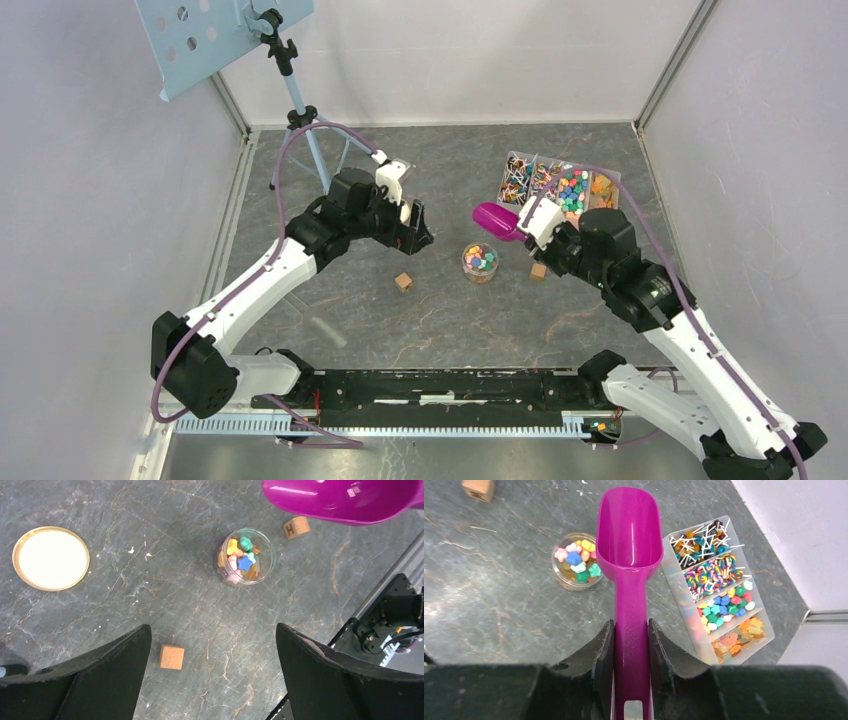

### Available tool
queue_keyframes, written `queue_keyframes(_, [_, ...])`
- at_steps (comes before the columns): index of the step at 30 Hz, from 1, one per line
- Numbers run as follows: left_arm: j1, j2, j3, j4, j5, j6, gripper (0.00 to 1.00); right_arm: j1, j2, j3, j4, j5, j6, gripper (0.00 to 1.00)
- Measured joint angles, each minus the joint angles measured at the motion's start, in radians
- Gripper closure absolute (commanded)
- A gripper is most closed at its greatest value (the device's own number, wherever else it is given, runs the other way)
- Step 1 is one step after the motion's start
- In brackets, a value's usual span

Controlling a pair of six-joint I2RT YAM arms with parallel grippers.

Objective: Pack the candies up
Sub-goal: Place the fake candies in the packing bottle, then scoop the fake candies from the storage box.

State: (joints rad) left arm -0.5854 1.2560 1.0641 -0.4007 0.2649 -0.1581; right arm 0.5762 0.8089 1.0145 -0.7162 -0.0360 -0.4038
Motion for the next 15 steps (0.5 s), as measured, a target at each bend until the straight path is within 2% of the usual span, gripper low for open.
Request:
queue_keyframes(5, [0.012, 0.011, 0.035, 0.013, 0.040, -0.031, 0.00, 0.000, -0.013, -0.103, 0.106, 0.040, -0.064, 1.00])
queue_keyframes(9, [0.014, 0.034, 0.051, 0.055, 0.076, -0.072, 0.06, 0.000, 0.020, -0.111, 0.169, 0.112, -0.075, 1.00])
queue_keyframes(15, [0.011, 0.126, 0.050, 0.231, 0.111, -0.216, 0.12, -0.039, 0.140, -0.090, 0.220, 0.182, -0.035, 1.00])
